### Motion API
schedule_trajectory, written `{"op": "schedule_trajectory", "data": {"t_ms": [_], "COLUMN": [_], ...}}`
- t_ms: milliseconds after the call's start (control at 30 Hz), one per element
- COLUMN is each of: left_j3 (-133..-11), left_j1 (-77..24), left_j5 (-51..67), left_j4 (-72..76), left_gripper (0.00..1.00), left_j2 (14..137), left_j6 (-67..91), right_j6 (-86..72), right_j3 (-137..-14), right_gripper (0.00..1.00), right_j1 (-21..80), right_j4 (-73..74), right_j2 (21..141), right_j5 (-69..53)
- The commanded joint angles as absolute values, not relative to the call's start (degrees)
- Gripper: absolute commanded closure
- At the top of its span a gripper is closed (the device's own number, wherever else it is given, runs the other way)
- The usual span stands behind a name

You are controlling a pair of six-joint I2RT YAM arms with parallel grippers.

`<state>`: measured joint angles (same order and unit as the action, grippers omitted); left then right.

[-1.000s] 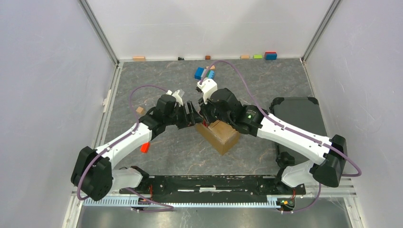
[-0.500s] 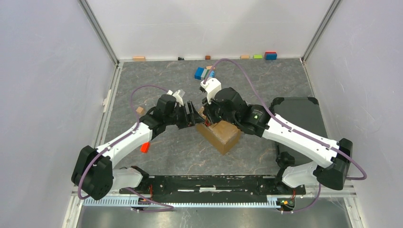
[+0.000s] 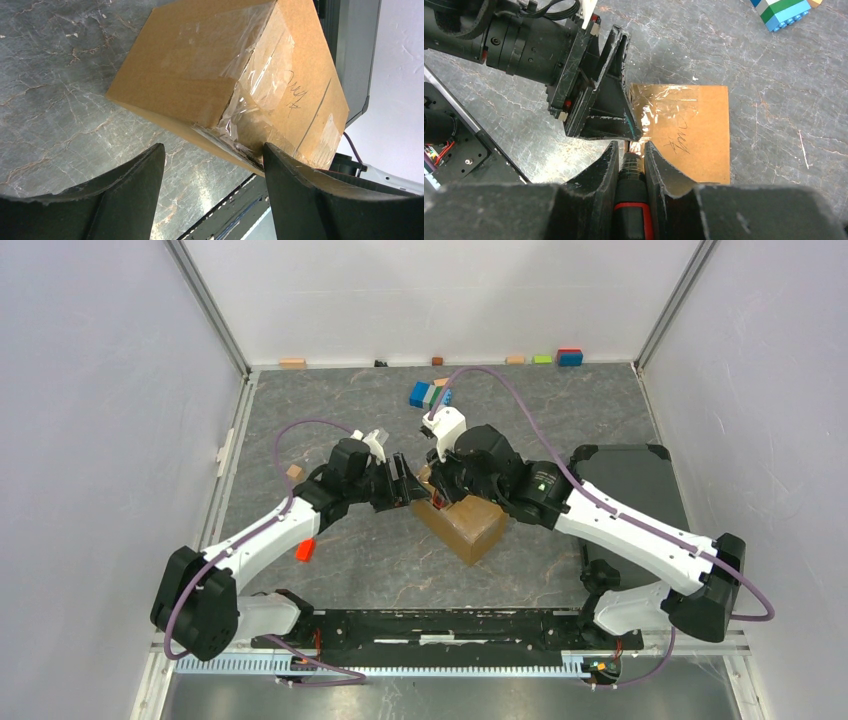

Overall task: Unpack the express box
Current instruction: Cut the express box at the center of the board.

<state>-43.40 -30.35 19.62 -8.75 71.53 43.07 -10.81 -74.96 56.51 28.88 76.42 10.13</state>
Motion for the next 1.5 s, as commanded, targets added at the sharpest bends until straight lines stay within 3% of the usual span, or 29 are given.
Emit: {"op": "schedule_trajectory", "data": {"t_ms": [0, 1467], "left_j3": [-44.36, -51.16], "left_j1": [-29.56, -21.19], "left_j5": [17.05, 19.0], "left_j4": [-15.03, -18.64], "left_gripper": [0.23, 0.18], "left_j2": [73.21, 75.56], "left_j6": [38.21, 33.03], "right_j6": [-9.36, -10.09], "right_j3": [-74.58, -78.97], "right_gripper": [1.0, 1.0], "right_j1": [56.25, 56.27], "right_j4": [31.43, 43.49], "right_j2": [74.06, 72.07], "right_j5": [9.95, 8.91]}}
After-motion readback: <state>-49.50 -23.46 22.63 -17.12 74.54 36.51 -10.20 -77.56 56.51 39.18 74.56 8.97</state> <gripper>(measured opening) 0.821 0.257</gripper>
